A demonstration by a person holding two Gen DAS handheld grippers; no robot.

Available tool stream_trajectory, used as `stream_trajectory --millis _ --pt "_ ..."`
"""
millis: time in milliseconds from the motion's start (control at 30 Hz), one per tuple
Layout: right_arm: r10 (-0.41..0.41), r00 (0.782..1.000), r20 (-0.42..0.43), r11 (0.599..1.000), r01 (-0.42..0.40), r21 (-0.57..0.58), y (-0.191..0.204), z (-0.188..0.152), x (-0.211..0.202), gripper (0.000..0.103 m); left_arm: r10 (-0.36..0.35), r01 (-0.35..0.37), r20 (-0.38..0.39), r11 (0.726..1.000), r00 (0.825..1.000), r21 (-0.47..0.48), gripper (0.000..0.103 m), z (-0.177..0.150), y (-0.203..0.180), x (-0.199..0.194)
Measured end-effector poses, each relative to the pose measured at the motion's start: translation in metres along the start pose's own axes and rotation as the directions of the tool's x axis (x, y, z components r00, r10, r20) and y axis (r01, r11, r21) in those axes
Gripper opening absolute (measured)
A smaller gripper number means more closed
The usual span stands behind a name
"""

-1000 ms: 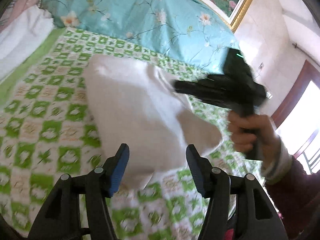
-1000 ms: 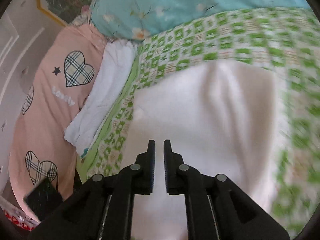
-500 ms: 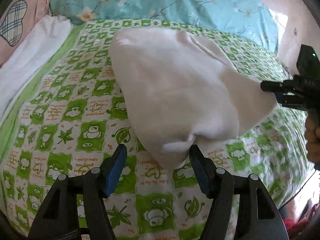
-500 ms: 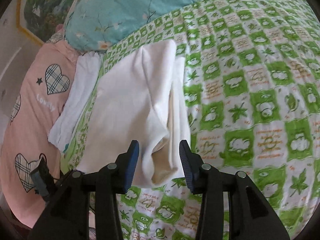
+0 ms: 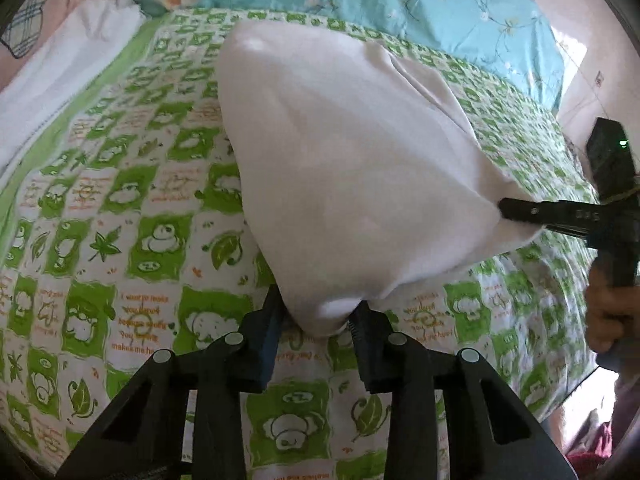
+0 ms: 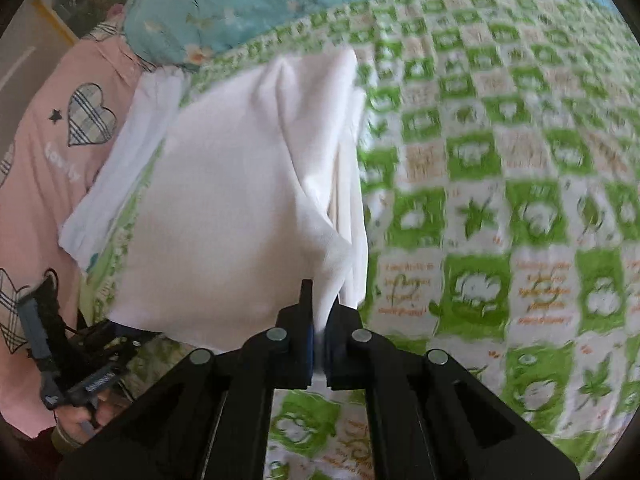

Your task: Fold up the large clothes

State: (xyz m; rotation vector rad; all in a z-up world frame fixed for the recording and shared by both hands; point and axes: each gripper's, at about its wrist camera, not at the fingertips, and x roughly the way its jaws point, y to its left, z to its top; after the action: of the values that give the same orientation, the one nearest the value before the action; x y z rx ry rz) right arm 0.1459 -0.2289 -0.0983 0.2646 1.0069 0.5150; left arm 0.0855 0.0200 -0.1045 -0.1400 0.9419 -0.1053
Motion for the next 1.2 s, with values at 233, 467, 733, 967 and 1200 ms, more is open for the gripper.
stream_trajectory --millis 233,467,733,967,1200 --pt "0.052 0.998 0.018 0.997 -0.053 0.055 -0.006 -0.004 -0.022 0.024 -0.073 0.067 0.074 0.995 0.995 0.075 0.031 -0.008 0.008 -0.055" --pt "0.141 0.980 0.139 0.990 -0.139 -0.021 0.022 0.005 -0.061 0.024 -0.276 0.249 0.194 0.956 0.941 0.152 0.029 0.025 0.000 -0.080" --pt "0.090 0.996 0.009 0.996 -0.090 0.010 0.022 0.006 0.006 0.013 -0.385 0.388 -0.063 0.919 0.921 0.063 0.001 0.014 0.005 0.017" --pt "0.103 0.995 -0.009 0.993 -0.102 0.066 -0.002 -0.002 0.020 0.000 -0.382 0.382 -0.039 0.924 0.923 -0.004 0.001 -0.002 0.008 0.022" --pt "0.108 0.994 -0.012 0.993 -0.107 0.054 0.000 0.000 0.021 0.000 -0.380 0.370 0.060 0.919 0.923 0.137 0.001 0.010 -0.012 -0.040"
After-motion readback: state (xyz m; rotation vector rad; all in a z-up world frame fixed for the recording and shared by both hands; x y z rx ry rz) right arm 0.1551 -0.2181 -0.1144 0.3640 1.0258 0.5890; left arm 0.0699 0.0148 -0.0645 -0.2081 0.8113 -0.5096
